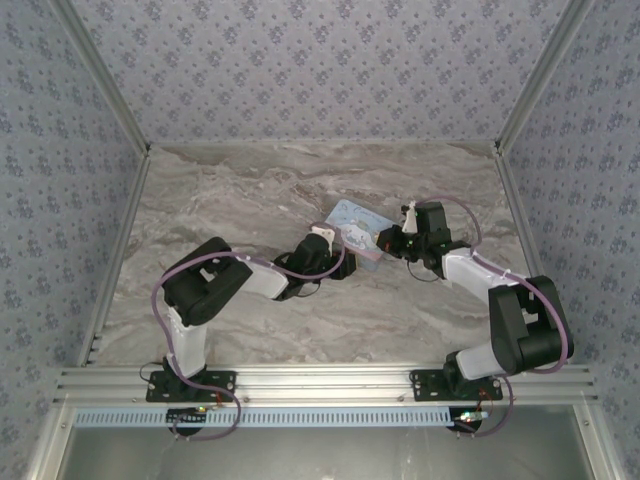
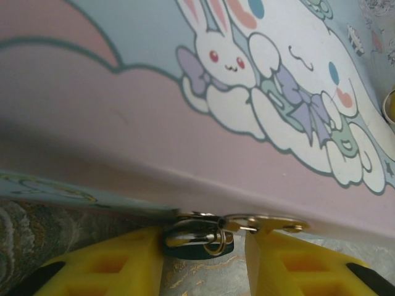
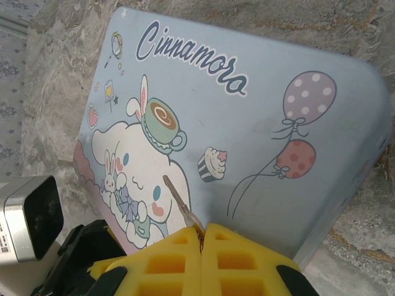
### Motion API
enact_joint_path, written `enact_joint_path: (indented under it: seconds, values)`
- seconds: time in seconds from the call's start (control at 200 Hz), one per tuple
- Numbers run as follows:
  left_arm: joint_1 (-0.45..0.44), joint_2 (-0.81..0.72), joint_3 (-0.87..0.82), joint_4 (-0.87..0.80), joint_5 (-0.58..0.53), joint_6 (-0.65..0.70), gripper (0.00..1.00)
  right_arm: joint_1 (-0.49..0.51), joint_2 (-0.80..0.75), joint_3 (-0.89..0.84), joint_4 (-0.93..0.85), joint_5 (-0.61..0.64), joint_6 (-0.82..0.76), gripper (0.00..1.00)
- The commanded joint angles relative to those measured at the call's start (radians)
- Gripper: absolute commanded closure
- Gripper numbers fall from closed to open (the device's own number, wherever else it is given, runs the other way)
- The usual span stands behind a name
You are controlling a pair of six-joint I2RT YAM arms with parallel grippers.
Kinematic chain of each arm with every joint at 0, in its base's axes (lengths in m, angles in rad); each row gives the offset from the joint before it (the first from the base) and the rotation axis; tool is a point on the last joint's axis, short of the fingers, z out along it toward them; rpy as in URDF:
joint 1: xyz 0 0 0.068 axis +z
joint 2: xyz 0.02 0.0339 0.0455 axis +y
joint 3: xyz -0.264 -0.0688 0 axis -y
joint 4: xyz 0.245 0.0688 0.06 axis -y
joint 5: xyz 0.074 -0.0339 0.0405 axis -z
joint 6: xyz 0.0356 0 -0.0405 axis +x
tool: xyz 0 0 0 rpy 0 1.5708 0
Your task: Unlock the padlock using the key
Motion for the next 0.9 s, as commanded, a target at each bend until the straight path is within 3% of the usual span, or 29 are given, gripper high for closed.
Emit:
enact_joint_path:
  seconds: [0.0,0.615,0.899]
  values:
    - [-0.019,0.058,0.015,-0.069,0.016,-0.032,0.63,0.009,0.034,-0.009,-0.093,0.027,-0.016,1.0]
    - [-0.02,0.037,0.024,-0.099,0.012,-0.046,0.74,0.014,0.02,-0.011,-0.051,0.013,-0.013,1.0]
    - [-0.018,-0.031,0.045,-0.158,0.038,-0.11,0.74,0.023,-0.099,-0.048,-0.022,0.044,-0.072,1.0]
